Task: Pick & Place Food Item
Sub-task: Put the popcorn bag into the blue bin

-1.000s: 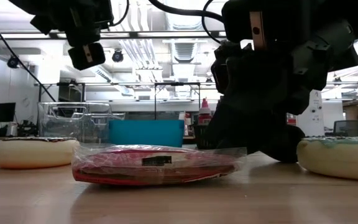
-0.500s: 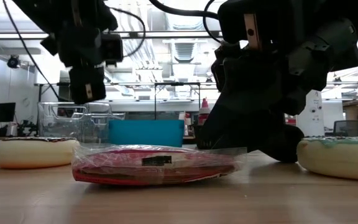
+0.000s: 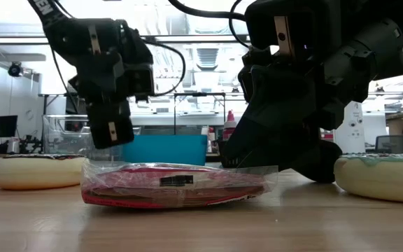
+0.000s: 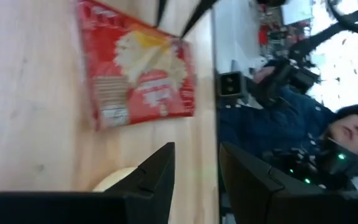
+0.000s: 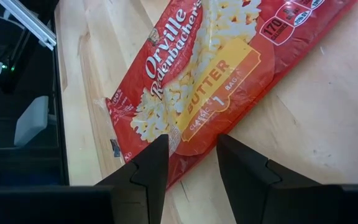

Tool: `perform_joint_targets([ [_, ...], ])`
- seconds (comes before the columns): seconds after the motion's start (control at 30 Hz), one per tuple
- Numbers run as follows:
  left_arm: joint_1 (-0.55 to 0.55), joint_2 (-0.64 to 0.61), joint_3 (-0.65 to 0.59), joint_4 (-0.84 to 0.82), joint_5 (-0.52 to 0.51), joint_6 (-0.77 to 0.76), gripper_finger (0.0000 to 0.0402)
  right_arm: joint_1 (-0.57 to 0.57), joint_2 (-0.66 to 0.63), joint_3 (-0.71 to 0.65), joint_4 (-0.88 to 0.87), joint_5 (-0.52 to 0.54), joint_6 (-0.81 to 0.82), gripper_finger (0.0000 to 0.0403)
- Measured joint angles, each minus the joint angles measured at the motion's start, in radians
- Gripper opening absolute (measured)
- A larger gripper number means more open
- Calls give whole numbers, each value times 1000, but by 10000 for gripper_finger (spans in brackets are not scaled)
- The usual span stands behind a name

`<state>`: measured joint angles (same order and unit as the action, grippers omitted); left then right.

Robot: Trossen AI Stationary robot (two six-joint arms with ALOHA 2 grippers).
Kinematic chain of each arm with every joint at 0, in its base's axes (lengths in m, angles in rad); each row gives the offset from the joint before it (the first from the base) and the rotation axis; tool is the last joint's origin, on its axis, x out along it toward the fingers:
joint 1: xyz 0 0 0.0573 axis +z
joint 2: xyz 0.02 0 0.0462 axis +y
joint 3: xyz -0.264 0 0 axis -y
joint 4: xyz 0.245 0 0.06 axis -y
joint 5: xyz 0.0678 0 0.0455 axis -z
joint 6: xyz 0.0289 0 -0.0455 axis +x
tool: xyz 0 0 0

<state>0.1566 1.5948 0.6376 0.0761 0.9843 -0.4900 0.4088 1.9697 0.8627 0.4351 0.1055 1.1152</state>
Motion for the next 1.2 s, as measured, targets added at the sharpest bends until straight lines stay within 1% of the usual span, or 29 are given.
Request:
perform_joint_targets([
  [0.13, 0, 34, 0, 3, -71, -16, 133, 0, 0, 0, 0, 0, 0, 130],
  [0.37, -4, 38, 1, 15, -156, -18, 133, 0, 0, 0, 1, 2, -3, 130],
  [0.5, -6, 38, 1, 20, -160, -24, 133, 5, -6, -3, 25, 3, -40, 130],
  [0.83, -6, 37, 3, 21, -162, -34, 133, 8, -51, -3, 25, 0, -76, 128],
  [1.0, -9, 37, 3, 21, -162, -34, 133, 23, -42, -3, 28, -9, -68, 112],
  [1.2, -9, 36, 3, 22, -175, -39, 133, 45, -5, -1, 122, -4, -48, 88],
])
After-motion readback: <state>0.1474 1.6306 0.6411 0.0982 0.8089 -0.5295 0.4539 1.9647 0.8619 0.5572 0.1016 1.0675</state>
